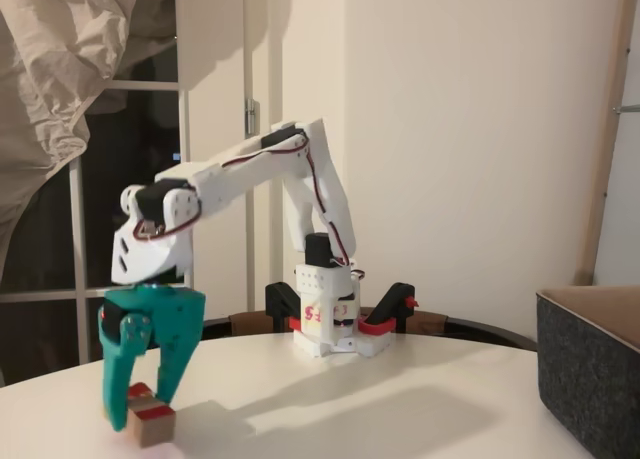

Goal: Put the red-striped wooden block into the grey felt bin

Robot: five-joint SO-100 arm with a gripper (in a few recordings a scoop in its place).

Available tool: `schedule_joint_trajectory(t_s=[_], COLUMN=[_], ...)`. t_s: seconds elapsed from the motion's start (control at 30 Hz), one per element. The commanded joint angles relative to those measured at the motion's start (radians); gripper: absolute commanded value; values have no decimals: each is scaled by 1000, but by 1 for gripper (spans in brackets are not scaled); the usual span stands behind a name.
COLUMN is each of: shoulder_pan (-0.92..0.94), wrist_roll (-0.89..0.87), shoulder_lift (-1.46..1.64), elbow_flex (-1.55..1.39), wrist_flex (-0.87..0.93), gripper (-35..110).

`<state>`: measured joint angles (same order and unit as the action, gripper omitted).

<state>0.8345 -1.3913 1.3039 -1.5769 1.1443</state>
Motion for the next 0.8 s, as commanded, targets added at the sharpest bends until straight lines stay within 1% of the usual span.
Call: schedule_joint_trajectory(t_s=[0.0,0.4,0.77], shoulder_pan=[34,57,41], wrist_roll=[-6,8,74], shoulder_lift=[130,359,557], elbow_flex=[34,34,34], wrist_flex=[-6,-9,-63], gripper=[3,2,0])
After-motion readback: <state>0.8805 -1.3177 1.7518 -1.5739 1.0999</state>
